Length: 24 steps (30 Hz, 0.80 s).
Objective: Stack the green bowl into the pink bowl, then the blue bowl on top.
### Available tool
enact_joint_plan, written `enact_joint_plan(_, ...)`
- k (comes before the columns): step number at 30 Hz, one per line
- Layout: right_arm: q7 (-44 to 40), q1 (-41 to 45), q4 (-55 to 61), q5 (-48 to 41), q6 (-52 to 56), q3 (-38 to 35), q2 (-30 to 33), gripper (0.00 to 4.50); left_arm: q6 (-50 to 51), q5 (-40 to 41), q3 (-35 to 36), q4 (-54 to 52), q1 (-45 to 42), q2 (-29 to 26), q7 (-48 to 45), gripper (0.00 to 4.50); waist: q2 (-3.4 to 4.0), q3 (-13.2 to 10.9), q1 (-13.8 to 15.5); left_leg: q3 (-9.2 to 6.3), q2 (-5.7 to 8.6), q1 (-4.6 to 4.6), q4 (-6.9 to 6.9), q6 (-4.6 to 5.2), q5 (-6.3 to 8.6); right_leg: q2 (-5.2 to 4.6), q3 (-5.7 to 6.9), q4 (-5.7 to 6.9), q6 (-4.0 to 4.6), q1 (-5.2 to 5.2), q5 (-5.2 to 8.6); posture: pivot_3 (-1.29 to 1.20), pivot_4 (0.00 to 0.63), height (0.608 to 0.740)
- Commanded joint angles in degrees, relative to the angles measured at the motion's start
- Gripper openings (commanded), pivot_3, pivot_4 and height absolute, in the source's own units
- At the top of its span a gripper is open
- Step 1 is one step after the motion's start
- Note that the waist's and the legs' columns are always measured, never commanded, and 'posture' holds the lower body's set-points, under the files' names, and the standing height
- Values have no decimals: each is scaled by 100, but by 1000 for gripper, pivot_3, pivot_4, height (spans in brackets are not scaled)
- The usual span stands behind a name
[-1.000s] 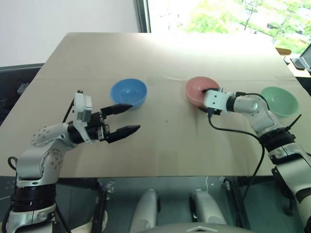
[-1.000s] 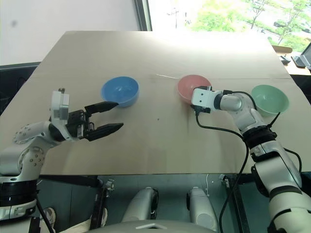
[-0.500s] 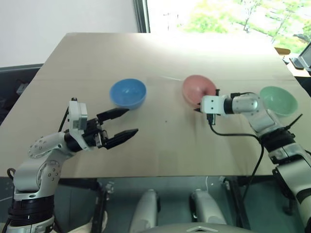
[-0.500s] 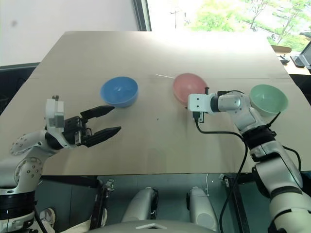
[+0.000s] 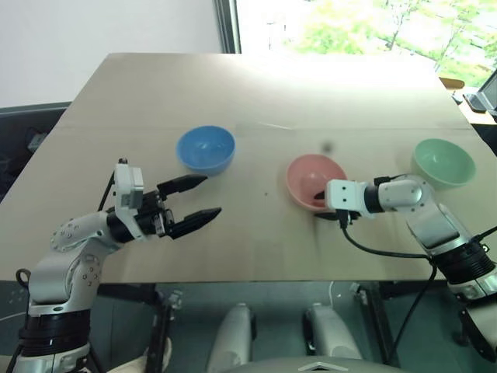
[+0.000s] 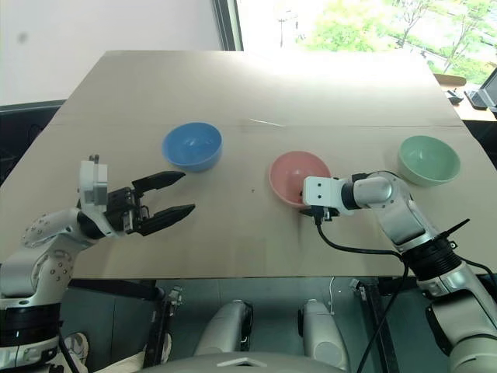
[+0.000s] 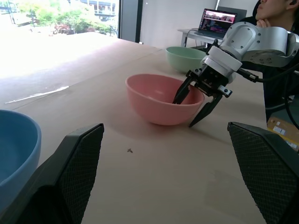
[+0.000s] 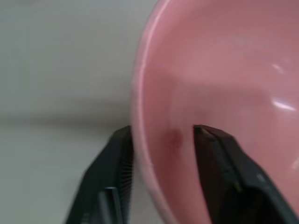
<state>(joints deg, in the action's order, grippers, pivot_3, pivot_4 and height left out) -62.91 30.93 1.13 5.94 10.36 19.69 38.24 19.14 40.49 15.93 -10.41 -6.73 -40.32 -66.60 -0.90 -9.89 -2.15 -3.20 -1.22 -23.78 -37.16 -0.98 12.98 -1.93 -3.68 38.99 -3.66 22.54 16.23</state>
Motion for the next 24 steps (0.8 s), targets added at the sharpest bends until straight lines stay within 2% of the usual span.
enact_joint_plan(1, -241, -307, 838, -946, 599, -773, 186, 3101, -224, -127, -89, 63, -130, 39, -74, 4500, 1, -1, 14, 0, 0, 0, 0, 0, 0, 0, 0, -1, 0, 0, 0, 0, 150, 740)
enact_joint_plan(5, -200, -591, 1574, -1733, 1102, -1689, 479, 3101, -292, -177, -162, 163, -207, 79, -125, 4500, 2, -5, 15, -1, 1, -4, 0, 0, 0, -3, 1, -2, 0, 0, 0, 0, 150, 740)
enact_joint_plan(7, -129, -799, 1667, -2078, 1399, -2420, 766, 3101, -374, -247, -238, 263, -310, 114, -137, 4500, 1, -5, 26, -4, 1, -2, 0, 0, 0, -2, 4, -1, 0, -2, 0, 0, 150, 740)
enact_joint_plan(9, -7, -952, 1451, -2209, 1612, -2962, 1020, 3101, -516, -333, -327, 353, -404, 159, -215, 4500, 0, -5, 46, -7, 2, -1, 0, 0, 0, -2, 8, -2, 0, -6, 0, 0, 150, 740)
enact_joint_plan(11, 606, -959, 481, -1657, 1378, -3201, 1305, 3101, -637, -309, -447, 416, -512, 192, -505, 4500, 0, -5, 21, -4, 2, 1, -1, 0, 0, -2, 7, -4, 0, -7, 0, 0, 150, 740)
enact_joint_plan(14, 1516, -631, -1057, -972, 1001, -3082, 1497, 3101, -772, -345, -639, 511, -693, 191, -852, 4500, -3, -5, 25, 1, 5, 2, -5, 0, 0, -3, 4, -7, 0, -9, 0, 0, 150, 740)
enact_joint_plan(20, 1769, -117, -2791, -502, 130, -2482, 1322, 3101, -820, -384, -767, 599, -866, 239, -997, 4500, 5, -9, -66, 21, -3, 5, 3, 0, 0, 6, -16, -1, 0, 2, 0, 0, 150, 740)
enact_joint_plan(23, 1772, 53, -3298, -381, -231, -2302, 1250, 3101, -841, -414, -752, 625, -905, 237, -1018, 4500, 7, -10, -69, 24, -3, 3, 4, 0, 0, 4, -20, -2, 0, 4, 0, 0, 150, 740)
enact_joint_plan(24, 1753, 104, -3395, -387, -292, -2285, 1235, 2856, -841, -412, -726, 617, -901, 229, -1002, 4500, 7, -11, -66, 27, -2, 3, 3, 0, 0, 3, -21, -3, -1, 4, 0, 0, 150, 740)
